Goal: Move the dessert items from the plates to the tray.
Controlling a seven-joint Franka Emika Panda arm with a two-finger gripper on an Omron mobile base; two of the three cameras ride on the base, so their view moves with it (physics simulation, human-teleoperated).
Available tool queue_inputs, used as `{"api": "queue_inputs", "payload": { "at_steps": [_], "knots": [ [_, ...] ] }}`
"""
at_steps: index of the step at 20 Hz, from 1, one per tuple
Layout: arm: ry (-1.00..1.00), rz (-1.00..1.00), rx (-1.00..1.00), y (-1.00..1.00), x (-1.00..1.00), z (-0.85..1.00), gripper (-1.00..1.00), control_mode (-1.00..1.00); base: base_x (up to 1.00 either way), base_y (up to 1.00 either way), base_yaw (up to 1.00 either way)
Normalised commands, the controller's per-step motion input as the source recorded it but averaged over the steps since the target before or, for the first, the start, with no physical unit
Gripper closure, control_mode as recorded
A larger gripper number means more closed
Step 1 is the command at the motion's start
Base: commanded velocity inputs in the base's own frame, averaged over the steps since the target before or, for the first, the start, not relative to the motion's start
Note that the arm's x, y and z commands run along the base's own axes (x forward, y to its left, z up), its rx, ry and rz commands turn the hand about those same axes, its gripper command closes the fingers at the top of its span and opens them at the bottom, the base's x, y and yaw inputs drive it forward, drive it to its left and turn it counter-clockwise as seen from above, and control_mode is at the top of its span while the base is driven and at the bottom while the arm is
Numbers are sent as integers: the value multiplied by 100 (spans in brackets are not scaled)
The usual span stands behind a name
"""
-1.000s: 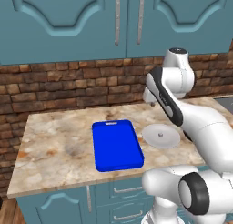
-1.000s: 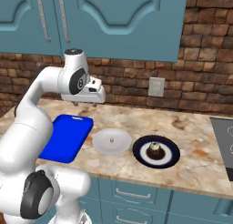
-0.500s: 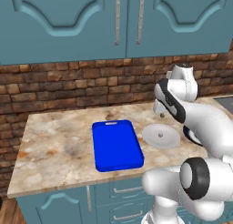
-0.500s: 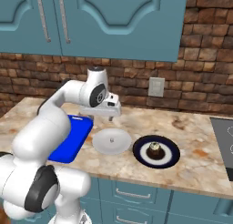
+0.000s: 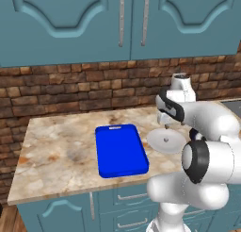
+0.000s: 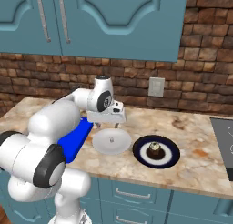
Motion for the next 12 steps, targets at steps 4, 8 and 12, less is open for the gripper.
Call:
{"api": "queue_inputs", "payload": {
  "at_steps": [4, 8, 12],
  "knots": [
    [-1, 0, -5, -2, 5, -56, -100, -100, 0, 0, 0],
    [-4, 0, 0, 0, 0, -46, -100, -100, 0, 0, 0],
    [-6, 0, 0, 0, 1, -49, -100, -100, 0, 0, 0]
  ]
}}
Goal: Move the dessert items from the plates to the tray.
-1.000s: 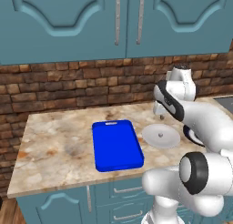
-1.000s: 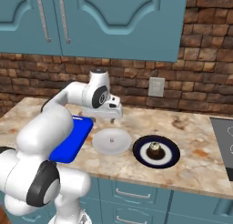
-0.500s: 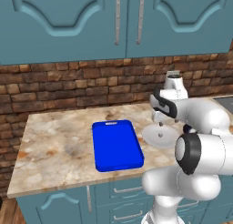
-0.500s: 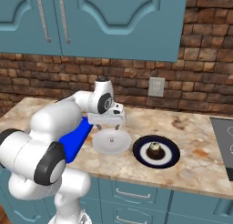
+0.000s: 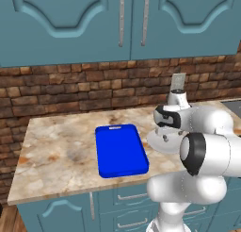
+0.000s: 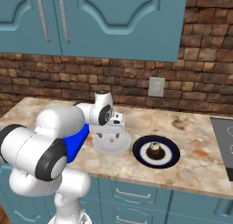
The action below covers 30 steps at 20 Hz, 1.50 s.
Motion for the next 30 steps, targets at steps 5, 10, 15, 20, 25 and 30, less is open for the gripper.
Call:
{"api": "queue_inputs", "payload": {
  "at_steps": [5, 10, 15, 20, 25, 30],
  "knots": [
    [-6, 0, 0, 0, 10, -44, -100, -100, 0, 0, 0],
    [-2, 0, 0, -2, 3, -12, -100, -100, 0, 0, 0],
    [0, 0, 0, 0, 15, 0, -100, -100, 0, 0, 0],
    [0, 0, 0, 0, 36, -3, -100, -100, 0, 0, 0],
    [0, 0, 0, -2, 33, -19, -100, -100, 0, 0, 0],
    [-1, 0, 0, -2, 13, -22, -100, -100, 0, 0, 0]
  ]
}}
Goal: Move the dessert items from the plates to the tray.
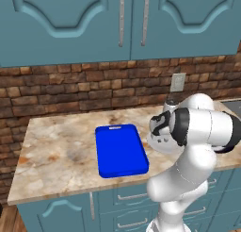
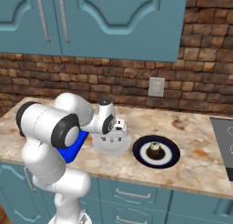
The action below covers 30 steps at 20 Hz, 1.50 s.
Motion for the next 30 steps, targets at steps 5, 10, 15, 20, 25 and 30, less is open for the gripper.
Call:
{"api": "queue_inputs", "payload": {
  "at_steps": [5, 10, 15, 20, 25, 30],
  "knots": [
    [-4, 0, 0, 0, 20, -19, -100, -100, 0, 0, 0],
    [-2, 0, 0, 0, 5, -5, -100, -100, 0, 0, 0],
    [0, 0, 0, 0, -1, -1, 100, -100, 0, 0, 0],
    [0, 0, 0, 0, 0, 0, 100, -100, 0, 0, 0],
    [0, 0, 0, 0, 0, 0, 100, -100, 0, 0, 0],
    [0, -3, 6, 7, 0, 33, 100, -100, 0, 0, 0]
  ]
}}
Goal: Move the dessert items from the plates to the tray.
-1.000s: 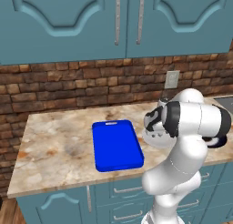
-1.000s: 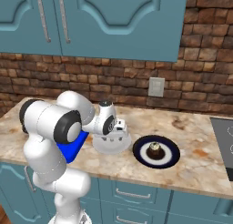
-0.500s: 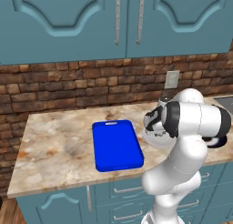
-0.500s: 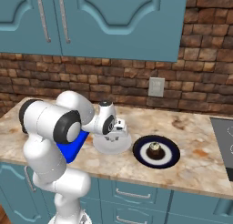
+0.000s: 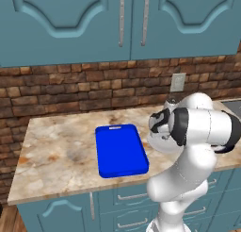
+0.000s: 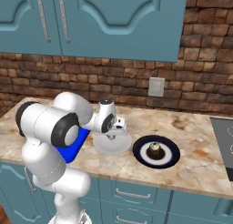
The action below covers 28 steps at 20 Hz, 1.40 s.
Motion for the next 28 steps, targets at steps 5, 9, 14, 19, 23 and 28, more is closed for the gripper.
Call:
{"api": "queue_inputs", "payload": {
  "at_steps": [5, 9, 14, 19, 23, 28],
  "knots": [
    [-1, -3, 7, 58, 0, 71, 100, -100, 0, 0, 0],
    [0, -3, 6, 100, 0, 15, 100, -100, 0, 0, 0],
    [0, 0, 7, 99, 0, -4, 100, -100, 0, 0, 0],
    [0, -2, 5, 89, 0, -8, -100, -100, 0, 0, 0],
    [0, -1, 0, 23, 0, -3, -100, -100, 0, 0, 0],
    [0, -1, 0, 0, 0, 10, -100, -100, 0, 0, 0]
  ]
}}
